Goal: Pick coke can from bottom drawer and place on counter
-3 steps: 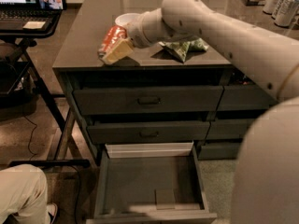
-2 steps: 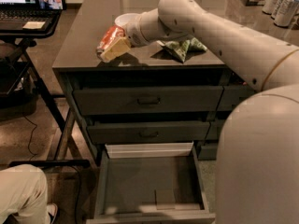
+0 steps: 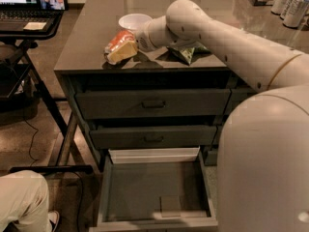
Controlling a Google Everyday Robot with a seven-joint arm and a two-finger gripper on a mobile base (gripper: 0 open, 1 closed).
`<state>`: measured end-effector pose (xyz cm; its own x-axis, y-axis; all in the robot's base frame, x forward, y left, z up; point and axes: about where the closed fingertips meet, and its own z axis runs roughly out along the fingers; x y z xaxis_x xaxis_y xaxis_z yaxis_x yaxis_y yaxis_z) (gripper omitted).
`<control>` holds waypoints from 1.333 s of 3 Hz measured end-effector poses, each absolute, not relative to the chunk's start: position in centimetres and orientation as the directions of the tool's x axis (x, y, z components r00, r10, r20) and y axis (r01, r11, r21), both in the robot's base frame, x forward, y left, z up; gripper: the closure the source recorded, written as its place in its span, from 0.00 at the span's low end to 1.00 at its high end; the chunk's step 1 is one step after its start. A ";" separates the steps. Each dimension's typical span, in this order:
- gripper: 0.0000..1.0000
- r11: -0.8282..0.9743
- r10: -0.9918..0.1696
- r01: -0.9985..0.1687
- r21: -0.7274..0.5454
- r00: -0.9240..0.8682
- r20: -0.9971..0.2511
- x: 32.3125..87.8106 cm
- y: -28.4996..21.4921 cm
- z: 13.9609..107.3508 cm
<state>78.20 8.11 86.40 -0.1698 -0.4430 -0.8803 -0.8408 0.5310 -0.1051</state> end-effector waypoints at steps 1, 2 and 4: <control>0.35 0.573 -0.418 -0.816 -0.068 -0.220 -0.881 78.4 7.1 85.4; 0.11 0.609 -0.404 -0.792 -0.049 -0.256 -0.878 78.2 6.2 84.9; 0.00 0.645 -0.406 -0.762 -0.055 -0.280 -0.870 77.6 5.2 85.4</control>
Offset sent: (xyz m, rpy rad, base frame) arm -0.0028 -0.0366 -0.0169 0.0285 0.0734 -0.1536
